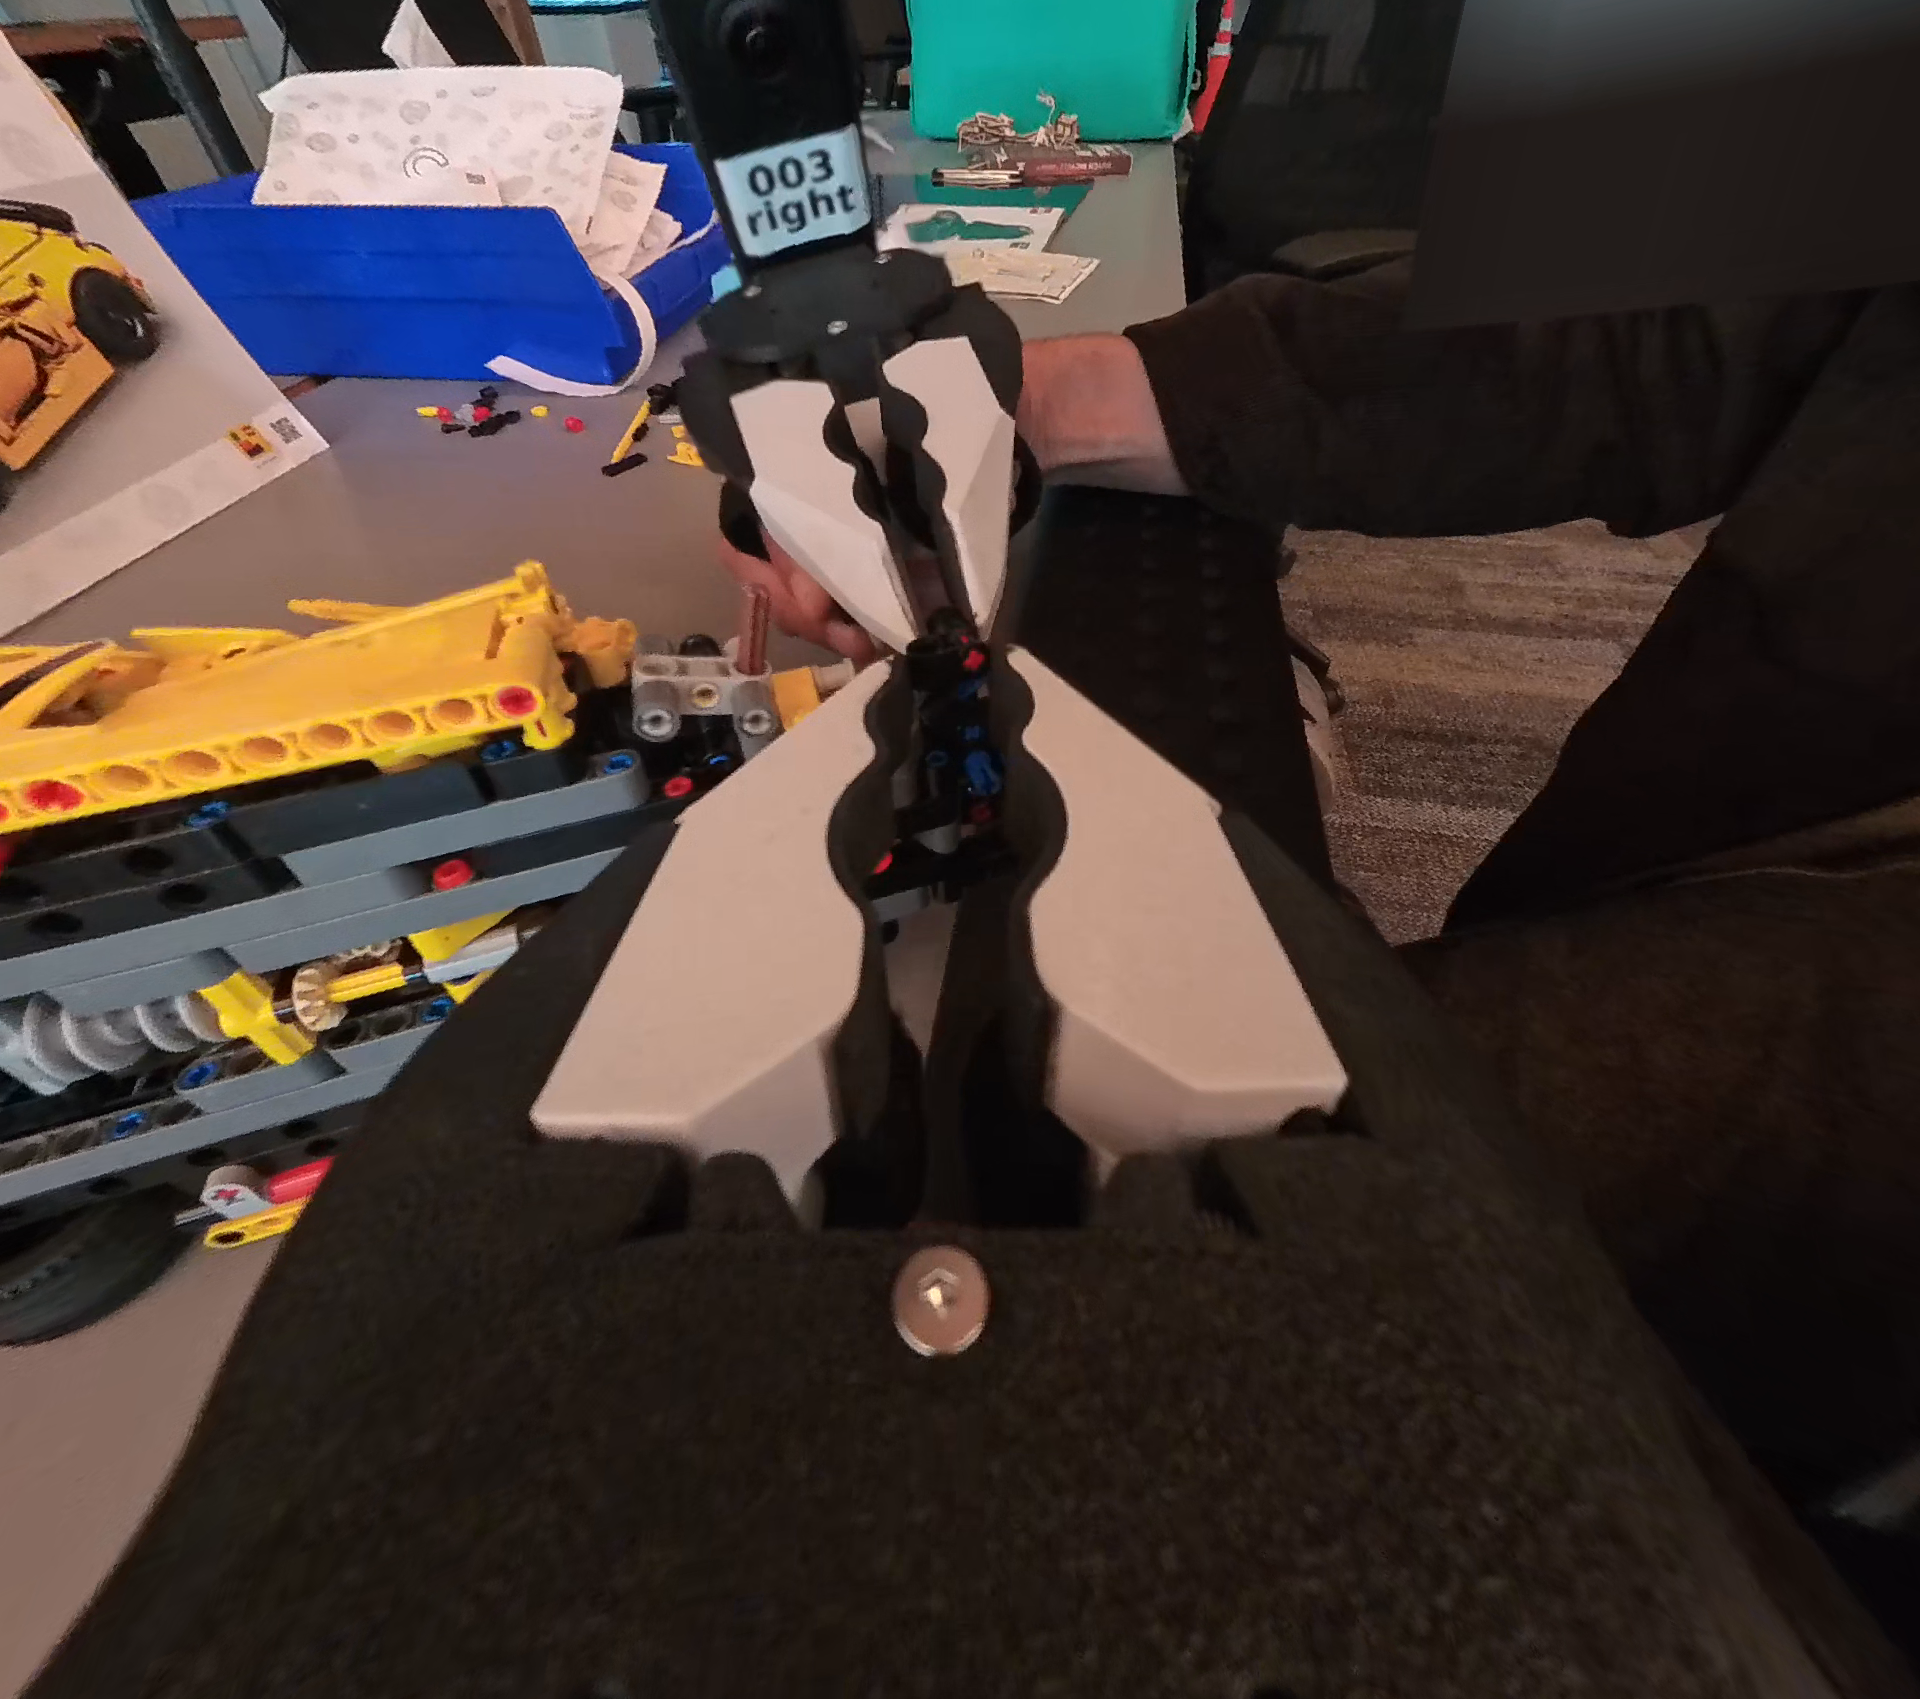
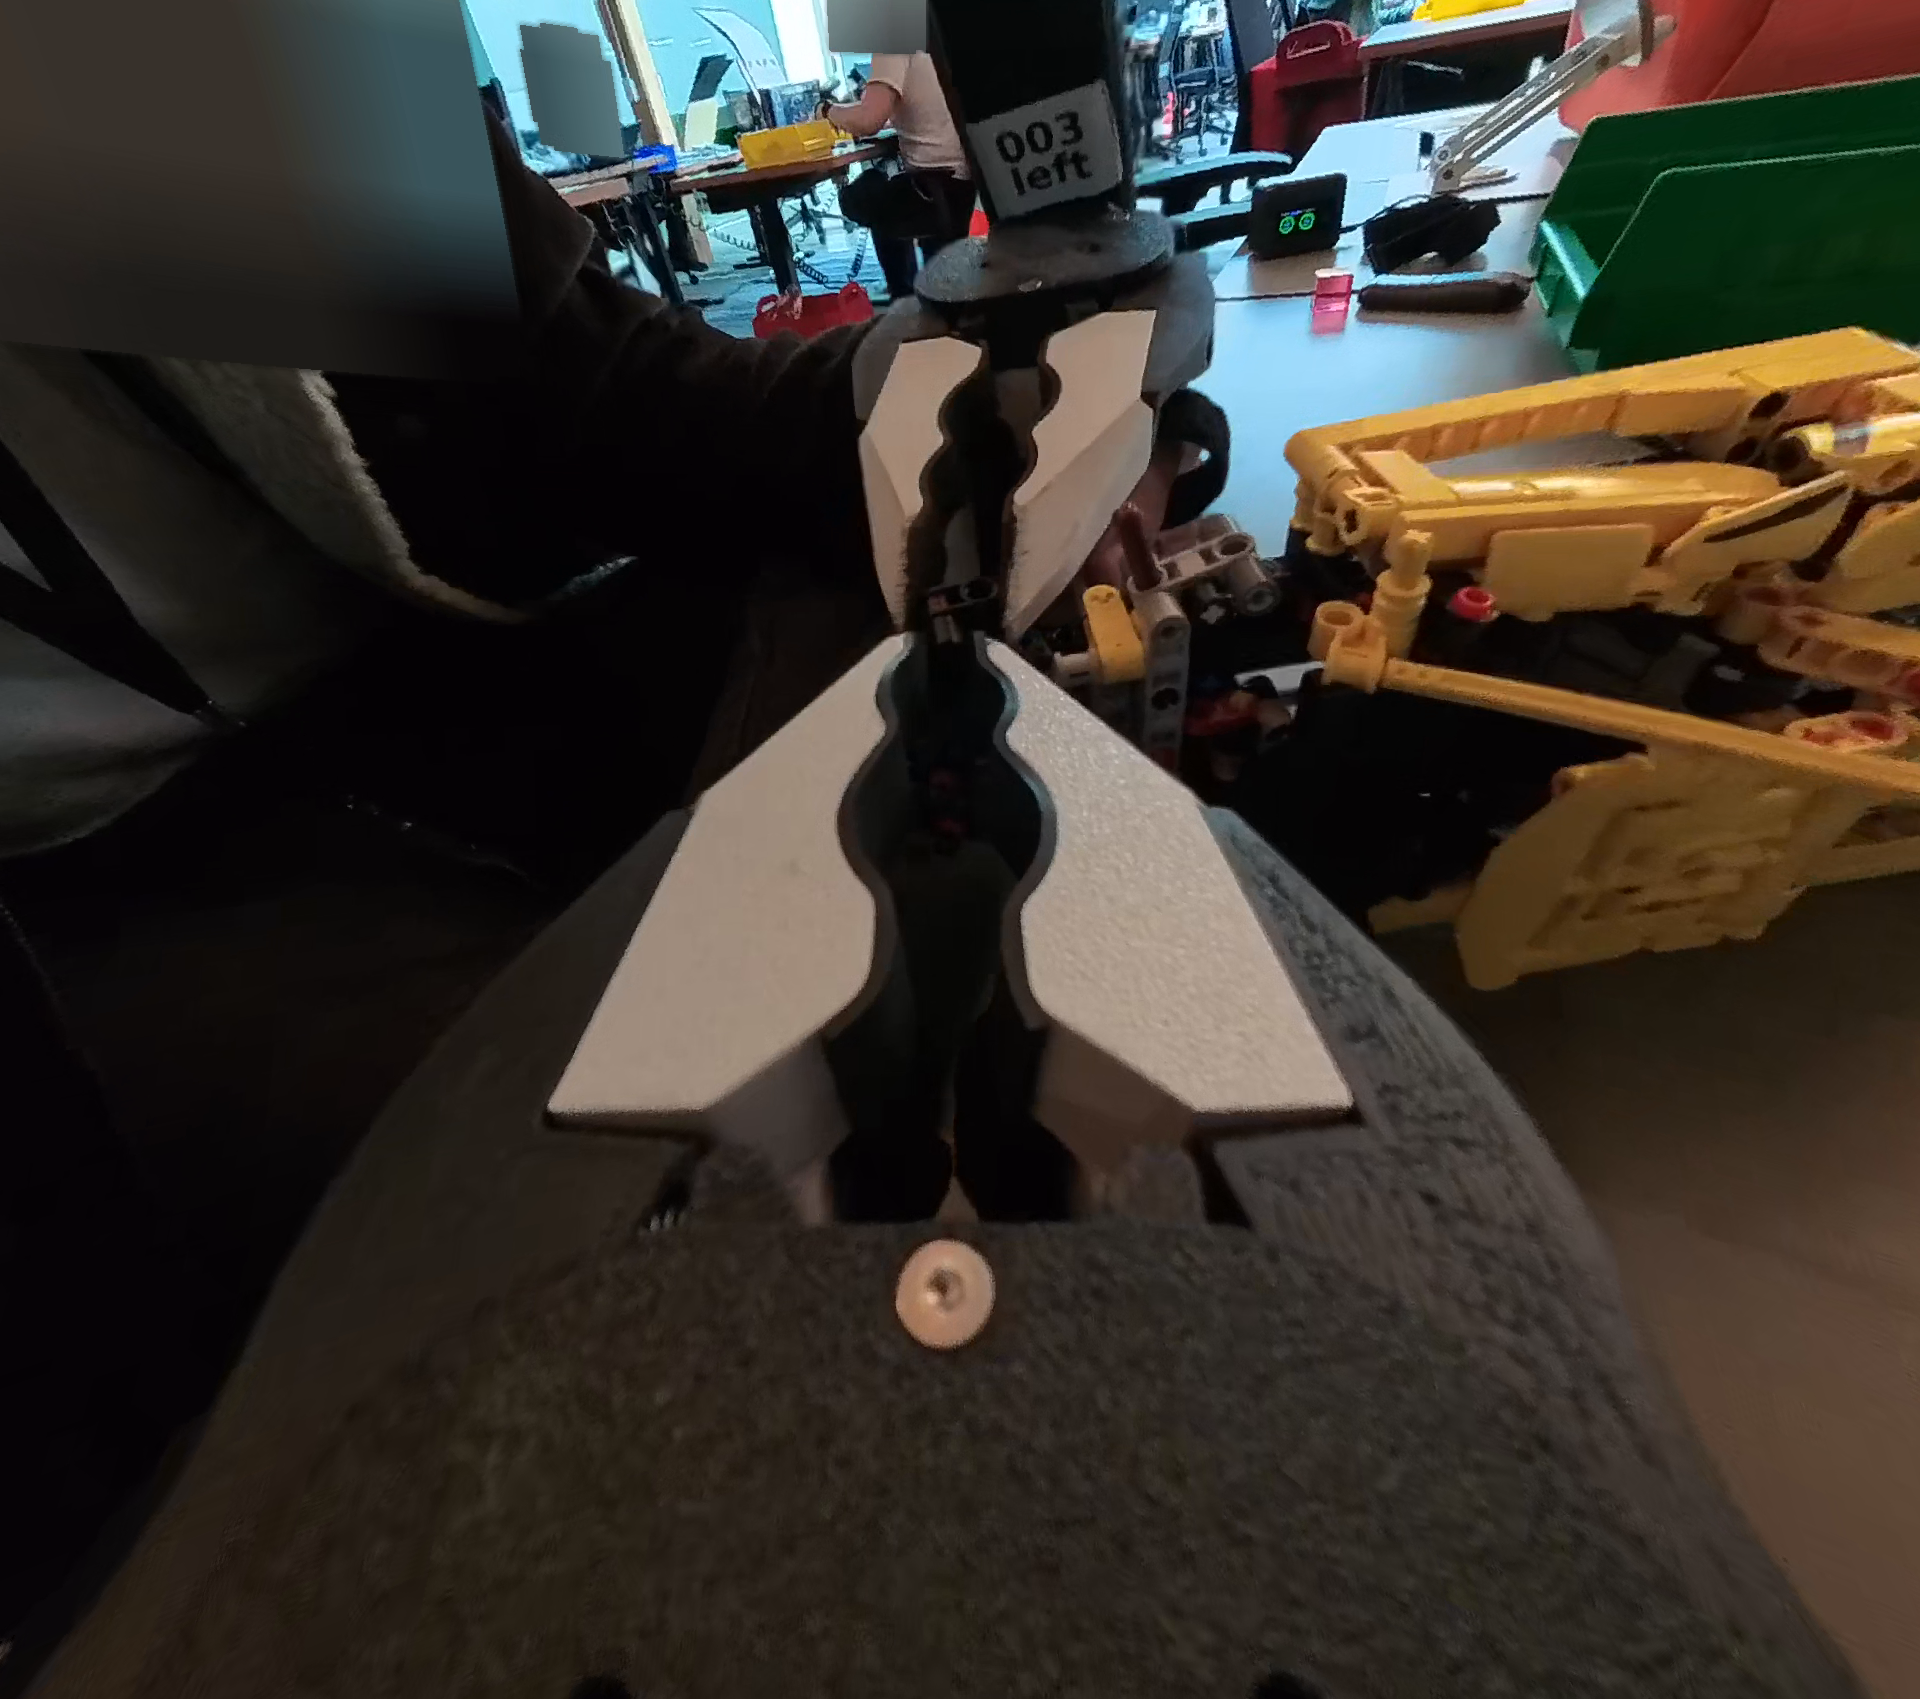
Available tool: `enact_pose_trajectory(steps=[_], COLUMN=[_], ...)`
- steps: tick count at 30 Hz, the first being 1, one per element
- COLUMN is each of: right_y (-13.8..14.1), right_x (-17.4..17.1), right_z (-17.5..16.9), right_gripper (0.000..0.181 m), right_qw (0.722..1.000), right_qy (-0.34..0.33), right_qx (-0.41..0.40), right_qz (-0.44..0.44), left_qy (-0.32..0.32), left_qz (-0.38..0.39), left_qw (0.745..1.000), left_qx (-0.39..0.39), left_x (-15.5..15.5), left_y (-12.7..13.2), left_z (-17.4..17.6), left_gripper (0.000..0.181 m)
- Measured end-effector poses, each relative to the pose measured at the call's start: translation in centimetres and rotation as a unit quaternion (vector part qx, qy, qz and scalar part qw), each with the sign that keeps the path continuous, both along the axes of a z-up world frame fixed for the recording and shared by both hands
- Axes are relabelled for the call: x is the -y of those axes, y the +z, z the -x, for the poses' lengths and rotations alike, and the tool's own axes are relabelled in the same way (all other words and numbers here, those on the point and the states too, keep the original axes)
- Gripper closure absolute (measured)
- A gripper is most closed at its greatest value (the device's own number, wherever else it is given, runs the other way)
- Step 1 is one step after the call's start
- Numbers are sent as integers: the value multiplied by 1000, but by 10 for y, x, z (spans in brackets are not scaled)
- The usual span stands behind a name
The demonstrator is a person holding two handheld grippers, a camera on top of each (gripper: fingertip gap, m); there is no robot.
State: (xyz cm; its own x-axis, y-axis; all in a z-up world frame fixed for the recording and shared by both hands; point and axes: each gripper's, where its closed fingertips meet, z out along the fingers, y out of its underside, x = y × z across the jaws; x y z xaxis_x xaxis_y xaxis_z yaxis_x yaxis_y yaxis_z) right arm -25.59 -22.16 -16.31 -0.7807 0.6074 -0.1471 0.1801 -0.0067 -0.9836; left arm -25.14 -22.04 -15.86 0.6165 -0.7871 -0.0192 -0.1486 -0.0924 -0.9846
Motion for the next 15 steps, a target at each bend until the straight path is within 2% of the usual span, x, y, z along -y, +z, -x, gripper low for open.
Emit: enact_pose_trajectory(steps=[15], right_y=[0], right_x=[-3], right_z=[-1], right_gripper=[173], right_qw=[1000], right_qy=[-5], right_qx=[0], right_qz=[-7], left_qy=[-2], left_qz=[-3], left_qw=[1000], left_qx=[-4], left_x=[1], left_y=[-1], left_z=[0], left_gripper=[168])
